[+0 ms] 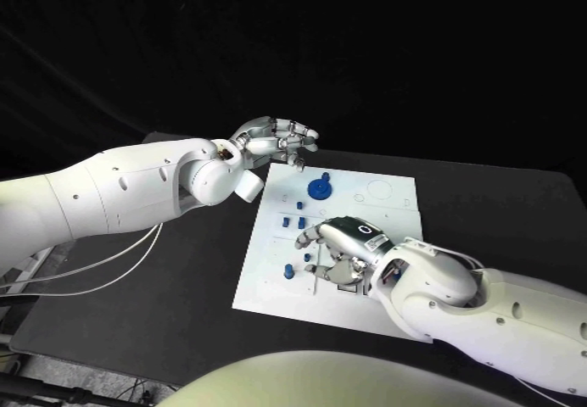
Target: Assemble the parts on the task board
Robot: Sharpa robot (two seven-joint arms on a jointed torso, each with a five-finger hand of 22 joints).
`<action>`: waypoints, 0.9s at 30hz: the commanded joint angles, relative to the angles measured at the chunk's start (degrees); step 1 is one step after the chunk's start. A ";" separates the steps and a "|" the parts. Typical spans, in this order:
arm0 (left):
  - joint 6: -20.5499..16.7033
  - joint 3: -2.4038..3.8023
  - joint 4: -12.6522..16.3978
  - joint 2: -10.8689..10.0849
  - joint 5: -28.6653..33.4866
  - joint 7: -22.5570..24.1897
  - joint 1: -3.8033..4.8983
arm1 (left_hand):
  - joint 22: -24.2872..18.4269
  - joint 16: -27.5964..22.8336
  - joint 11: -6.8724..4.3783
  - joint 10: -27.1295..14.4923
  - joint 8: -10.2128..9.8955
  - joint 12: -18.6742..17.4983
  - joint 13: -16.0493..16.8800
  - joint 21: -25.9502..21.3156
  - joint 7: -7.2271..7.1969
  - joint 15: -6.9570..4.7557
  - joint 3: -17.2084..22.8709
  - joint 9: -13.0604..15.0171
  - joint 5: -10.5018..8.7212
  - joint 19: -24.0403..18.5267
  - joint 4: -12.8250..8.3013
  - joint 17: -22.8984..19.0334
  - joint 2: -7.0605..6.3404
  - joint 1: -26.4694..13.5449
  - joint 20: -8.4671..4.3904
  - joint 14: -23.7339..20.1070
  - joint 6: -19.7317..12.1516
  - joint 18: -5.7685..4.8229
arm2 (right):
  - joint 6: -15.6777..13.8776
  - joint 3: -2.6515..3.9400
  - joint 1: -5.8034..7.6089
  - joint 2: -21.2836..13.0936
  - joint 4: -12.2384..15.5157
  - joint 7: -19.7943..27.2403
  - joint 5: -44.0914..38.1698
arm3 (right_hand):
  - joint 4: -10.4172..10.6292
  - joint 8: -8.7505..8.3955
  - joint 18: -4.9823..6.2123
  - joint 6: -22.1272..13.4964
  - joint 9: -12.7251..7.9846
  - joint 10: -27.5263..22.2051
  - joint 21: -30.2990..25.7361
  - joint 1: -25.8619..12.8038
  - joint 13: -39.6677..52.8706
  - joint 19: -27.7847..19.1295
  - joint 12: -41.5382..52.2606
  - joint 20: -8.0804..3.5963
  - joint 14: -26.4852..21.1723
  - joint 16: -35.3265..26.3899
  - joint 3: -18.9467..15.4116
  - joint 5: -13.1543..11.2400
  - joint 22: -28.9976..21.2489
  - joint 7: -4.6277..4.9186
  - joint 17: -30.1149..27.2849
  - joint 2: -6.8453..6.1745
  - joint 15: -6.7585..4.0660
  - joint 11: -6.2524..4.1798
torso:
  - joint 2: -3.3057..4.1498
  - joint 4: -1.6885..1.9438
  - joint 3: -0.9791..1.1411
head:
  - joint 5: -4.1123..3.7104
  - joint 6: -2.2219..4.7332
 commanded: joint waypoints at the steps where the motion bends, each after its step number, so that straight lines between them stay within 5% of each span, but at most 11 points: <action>1: 0.75 -0.01 0.06 0.00 -0.04 0.28 0.04 | -0.02 0.37 0.17 -0.41 0.16 0.34 -0.06 -0.19 1.83 0.00 -0.19 0.09 -0.09 -0.03 -0.24 -0.08 0.17 -0.53 0.36 -0.47 -0.26 0.41 | -6.46 0.31 1.74 -2.68 0.72 0.49 5.11 | 0.50 0.63 0.17 1.14 -0.33 2.14 0.98 -0.43 0.23 1.03 1.99 -0.08 0.52 0.42 1.48 0.03 0.58 0.23 0.45 -0.74 -0.33 -0.21 | -0.22 -0.16 -0.09 | -0.87 0.44; 4: 0.75 -0.12 0.06 -0.07 -0.04 0.27 0.04 | -0.02 0.37 0.17 -0.41 0.16 0.34 -0.06 -0.19 1.83 0.00 -0.19 0.09 -0.09 -0.03 -0.24 -0.08 0.17 -0.53 0.36 -0.47 -0.26 0.41 | -6.39 0.48 3.89 -6.21 2.13 -0.44 9.58 | 1.49 1.00 -0.26 2.17 -0.72 6.29 3.60 -2.30 0.94 2.75 4.74 -0.64 1.62 1.28 3.49 -1.35 2.12 -0.42 1.81 -1.35 -1.04 -1.11 | -0.32 -0.23 -0.11 | -1.98 0.64; 6: 0.76 -0.21 0.07 -0.14 -0.03 0.31 0.04 | -0.02 0.37 0.17 -0.41 0.16 0.34 -0.06 -0.19 1.83 0.00 -0.19 0.09 -0.09 -0.03 -0.24 -0.08 0.17 -0.53 0.36 -0.47 -0.26 0.41 | -5.51 0.55 5.54 -9.35 3.46 -1.63 13.54 | 3.17 1.56 -1.14 3.34 -0.73 12.81 8.67 -4.88 2.51 5.69 8.26 -1.62 3.58 3.12 4.40 -3.12 5.04 -1.63 5.34 -1.92 -2.30 -2.75 | -0.34 -0.20 -0.10 | -3.01 0.77; 9: 0.85 -0.31 0.19 -0.31 0.01 0.43 0.01 | -0.02 0.39 0.19 -0.53 0.32 0.39 -0.07 -0.25 1.85 0.02 -0.22 0.11 -0.09 -0.03 -0.26 -0.09 0.15 -0.58 0.38 -0.52 -0.45 0.41 | -3.85 0.58 7.24 -14.25 5.34 -3.74 19.40 | 5.23 2.49 -2.47 4.26 0.01 20.20 15.76 -7.52 8.03 9.73 15.63 -4.05 5.76 5.45 2.96 -1.98 9.23 -3.61 10.17 -3.55 -4.84 -5.42 | -0.50 -0.35 -0.14 | -4.97 1.32; 10: 0.85 -0.33 0.23 -0.37 0.02 0.47 0.00 | -0.02 0.39 0.19 -0.53 0.32 0.39 -0.07 -0.25 1.85 0.02 -0.22 0.11 -0.09 -0.03 -0.26 -0.09 0.15 -0.58 0.38 -0.52 -0.45 0.41 | -3.32 0.56 7.52 -15.50 5.73 -4.32 20.77 | 5.45 2.61 -2.56 4.16 0.25 20.44 16.24 -7.52 9.40 9.99 17.12 -4.31 5.83 5.52 2.67 -1.97 9.56 -3.80 10.35 -3.53 -4.80 -5.58 | -0.57 -0.42 -0.17 | -5.57 1.42; 13: 0.78 -0.45 0.30 -0.59 0.04 0.55 -0.02 | -0.02 0.39 0.19 -0.53 0.32 0.39 -0.07 -0.25 1.85 0.02 -0.22 0.11 -0.09 -0.03 -0.26 -0.09 0.15 -0.58 0.38 -0.52 -0.45 0.41 | -1.61 0.27 8.13 -19.25 6.65 -6.25 24.42 | 7.15 4.15 -3.52 3.50 2.40 21.38 20.69 -8.57 22.93 11.86 30.89 -4.82 6.84 7.36 -0.38 -1.05 12.48 -4.50 13.86 -3.66 -5.40 -6.27 | -0.71 -0.65 -0.19 | -6.88 1.68; 14: 0.74 -0.49 0.32 -0.65 0.06 0.59 -0.03 | -0.02 0.39 0.19 -0.53 0.32 0.39 -0.07 -0.25 1.85 0.02 -0.22 0.11 -0.09 -0.03 -0.26 -0.09 0.15 -0.58 0.38 -0.52 -0.45 0.41 | -1.13 0.11 8.22 -20.38 6.92 -6.86 25.17 | 8.50 5.38 -3.75 2.78 4.07 22.65 21.85 -8.38 37.44 12.26 42.57 -4.87 7.25 8.44 -2.25 -0.61 13.43 -4.59 16.15 -3.40 -5.48 -6.33 | -0.76 -0.72 -0.19 | -7.31 1.74; 17: 0.70 -0.60 0.44 -0.76 0.17 0.70 -0.06 | -0.02 0.40 0.19 -0.57 0.38 0.42 -0.07 -0.27 1.85 0.03 -0.25 0.12 -0.09 -0.03 -0.27 -0.09 0.10 -0.61 0.39 -0.53 -0.52 0.41 | -0.18 -0.30 7.94 -23.17 7.76 -8.57 26.22 | 10.87 7.29 -4.14 2.38 6.65 27.24 23.95 -7.85 54.32 13.07 55.19 -4.87 8.02 10.20 -5.21 -0.26 14.98 -4.65 20.15 -2.48 -5.80 -6.40 | -0.84 -0.84 -0.15 | -8.69 1.62; 20: 0.66 -0.68 0.80 -0.90 0.25 0.72 -0.10 | -0.02 0.40 0.19 -0.57 0.38 0.42 -0.07 -0.27 1.85 0.03 -0.25 0.12 -0.09 -0.03 -0.27 -0.09 0.10 -0.61 0.39 -0.53 -0.52 0.41 | 0.76 -0.59 6.68 -25.27 8.76 -11.01 25.92 | 12.27 9.98 -4.53 3.14 10.15 31.67 26.24 -7.63 66.20 13.97 63.37 -5.12 8.91 12.06 -9.73 0.07 16.57 -5.40 24.92 -1.54 -5.79 -6.76 | -0.92 -0.92 -0.11 | -9.25 1.50; 23: 0.66 -0.72 1.34 -1.09 0.29 0.77 -0.20 | -0.02 0.40 0.19 -0.57 0.38 0.42 -0.07 -0.27 1.85 0.03 -0.25 0.12 -0.09 -0.03 -0.27 -0.09 0.10 -0.61 0.39 -0.53 -0.52 0.41 | 1.56 -0.72 5.34 -26.21 9.57 -13.65 24.98 | 12.38 11.72 -4.96 3.06 13.06 33.13 28.32 -8.45 69.78 14.78 65.58 -5.38 9.32 12.80 -12.33 0.87 17.87 -5.83 27.04 -0.50 -6.07 -7.11 | -0.88 -0.99 -0.14 | -9.41 1.34; 27: 0.69 -0.75 2.11 -1.34 0.31 0.90 -0.35 | -0.02 0.41 0.19 -0.58 0.43 0.44 -0.07 -0.28 1.85 0.03 -0.24 0.12 -0.07 -0.03 -0.28 -0.09 0.11 -0.61 0.39 -0.54 -0.55 0.42 | 1.80 -0.85 3.72 -26.74 10.30 -17.48 23.62 | 12.55 11.81 -5.23 1.92 14.35 33.94 29.58 -9.03 71.62 15.27 66.63 -5.41 9.46 13.02 -13.94 1.06 18.66 -5.67 27.73 0.00 -6.01 -7.08 | -0.82 -1.02 -0.11 | -10.01 1.21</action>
